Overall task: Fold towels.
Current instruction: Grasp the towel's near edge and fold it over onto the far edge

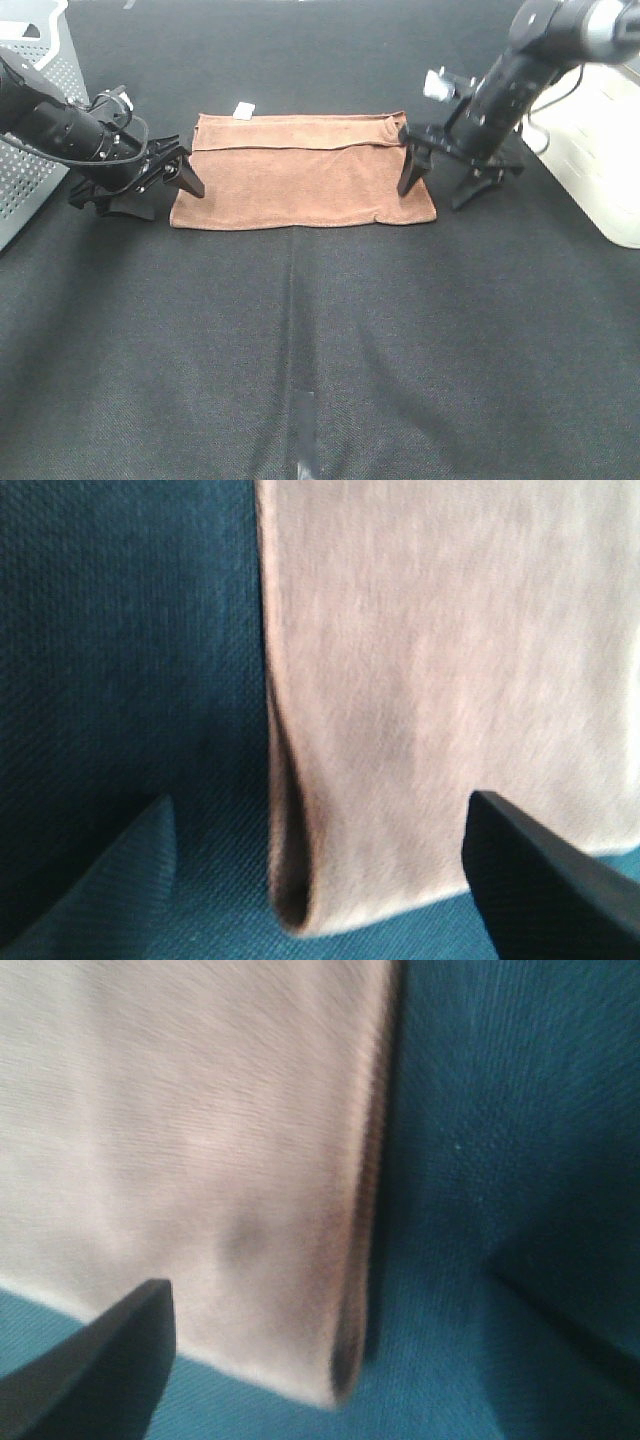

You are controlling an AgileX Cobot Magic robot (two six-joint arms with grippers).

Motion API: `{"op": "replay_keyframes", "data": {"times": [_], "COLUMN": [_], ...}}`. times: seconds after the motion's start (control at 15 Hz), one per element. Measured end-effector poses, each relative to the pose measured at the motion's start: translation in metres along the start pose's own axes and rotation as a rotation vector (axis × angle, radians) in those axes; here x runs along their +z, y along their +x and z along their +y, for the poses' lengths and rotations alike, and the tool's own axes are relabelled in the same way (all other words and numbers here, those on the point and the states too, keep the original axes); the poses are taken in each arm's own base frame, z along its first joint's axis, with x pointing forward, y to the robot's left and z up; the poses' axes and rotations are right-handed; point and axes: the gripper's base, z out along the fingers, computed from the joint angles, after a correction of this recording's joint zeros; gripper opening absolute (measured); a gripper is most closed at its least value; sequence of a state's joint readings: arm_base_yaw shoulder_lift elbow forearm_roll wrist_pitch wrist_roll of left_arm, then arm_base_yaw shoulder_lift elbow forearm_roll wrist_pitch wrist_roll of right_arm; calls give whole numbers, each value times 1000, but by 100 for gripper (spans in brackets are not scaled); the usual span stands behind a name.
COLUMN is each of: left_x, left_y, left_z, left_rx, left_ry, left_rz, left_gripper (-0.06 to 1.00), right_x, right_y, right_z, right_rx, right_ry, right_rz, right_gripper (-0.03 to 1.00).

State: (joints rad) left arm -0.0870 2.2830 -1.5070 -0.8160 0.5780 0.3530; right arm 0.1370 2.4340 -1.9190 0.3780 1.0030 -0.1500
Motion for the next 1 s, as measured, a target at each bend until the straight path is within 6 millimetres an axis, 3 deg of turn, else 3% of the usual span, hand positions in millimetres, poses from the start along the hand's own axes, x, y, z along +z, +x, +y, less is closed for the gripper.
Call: {"op": "replay_keyframes", "data": {"times": [0.2,0.33,0.4,0.47,0.6,0.67,0.87,1.0], "left_x": [7,14,14,18,21,21,11,-10], "left_y": [0,5,5,8,10,10,8,1], "left_z": [-1,-10,-10,-11,-10,-10,-6,1], "left_rx": [-40,-26,-26,-22,-22,-19,-9,12], "left_ry": [17,21,21,22,20,18,26,25], "left_rz": [-13,-15,-15,-5,9,12,40,57], "left_gripper": [70,52,52,32,5,1,1,1], "right_x": [7,10,10,14,16,17,16,10], "right_y": [-2,-4,-4,-4,-3,-3,-1,3], "right_z": [3,5,5,4,3,3,4,6], "right_rx": [3,8,8,13,16,28,39,47], "right_ry": [-53,-72,-72,-74,-73,-73,-78,-82], "right_rz": [-12,-27,-27,-26,-21,-17,8,43], "right_gripper": [67,54,54,36,10,1,0,0]}}
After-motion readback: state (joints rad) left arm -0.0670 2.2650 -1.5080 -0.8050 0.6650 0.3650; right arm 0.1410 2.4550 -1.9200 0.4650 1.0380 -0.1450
